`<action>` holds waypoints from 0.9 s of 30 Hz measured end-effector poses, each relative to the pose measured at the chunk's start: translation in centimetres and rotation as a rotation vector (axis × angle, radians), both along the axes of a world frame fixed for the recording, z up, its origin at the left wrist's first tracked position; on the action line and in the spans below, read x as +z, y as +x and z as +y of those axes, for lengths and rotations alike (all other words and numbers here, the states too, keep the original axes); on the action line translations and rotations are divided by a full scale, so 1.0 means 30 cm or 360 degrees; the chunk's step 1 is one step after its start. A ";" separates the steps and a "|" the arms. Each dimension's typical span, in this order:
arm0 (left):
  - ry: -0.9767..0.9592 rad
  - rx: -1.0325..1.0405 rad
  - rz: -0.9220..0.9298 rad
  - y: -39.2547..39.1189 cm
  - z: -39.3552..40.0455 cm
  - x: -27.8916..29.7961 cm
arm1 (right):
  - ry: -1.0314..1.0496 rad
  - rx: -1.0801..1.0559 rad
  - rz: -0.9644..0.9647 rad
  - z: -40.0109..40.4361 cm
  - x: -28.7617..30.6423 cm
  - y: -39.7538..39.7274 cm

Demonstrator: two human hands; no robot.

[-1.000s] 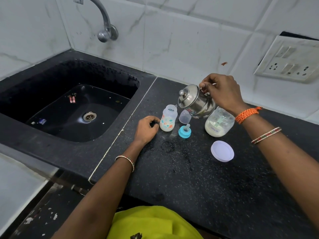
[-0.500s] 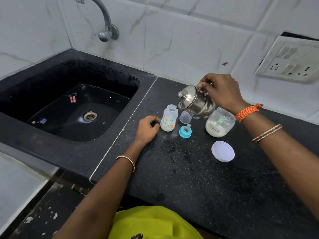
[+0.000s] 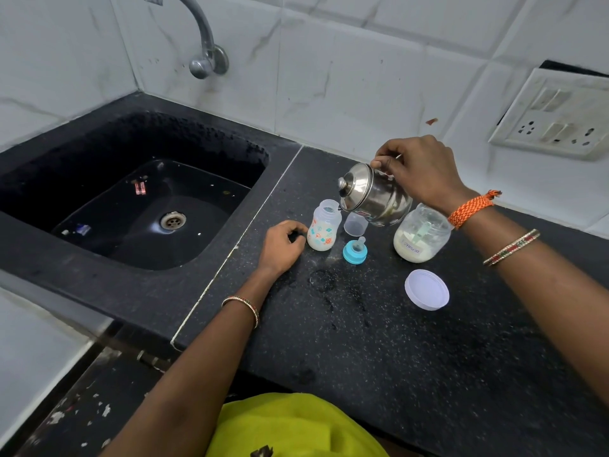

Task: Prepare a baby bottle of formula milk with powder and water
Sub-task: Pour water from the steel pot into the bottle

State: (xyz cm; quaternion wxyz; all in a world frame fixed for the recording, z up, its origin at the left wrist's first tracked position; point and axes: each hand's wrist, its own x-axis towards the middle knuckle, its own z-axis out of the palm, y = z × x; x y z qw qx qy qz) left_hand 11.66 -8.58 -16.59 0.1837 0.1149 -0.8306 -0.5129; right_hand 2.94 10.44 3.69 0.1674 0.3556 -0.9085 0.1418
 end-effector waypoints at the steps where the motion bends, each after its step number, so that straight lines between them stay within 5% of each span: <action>1: 0.0001 0.0001 0.0002 0.000 0.000 -0.001 | 0.0010 0.0006 0.0011 -0.002 0.002 0.001; 27: 0.0006 0.0022 -0.0011 0.002 0.006 0.008 | 0.0145 0.0093 0.0099 -0.052 0.027 -0.033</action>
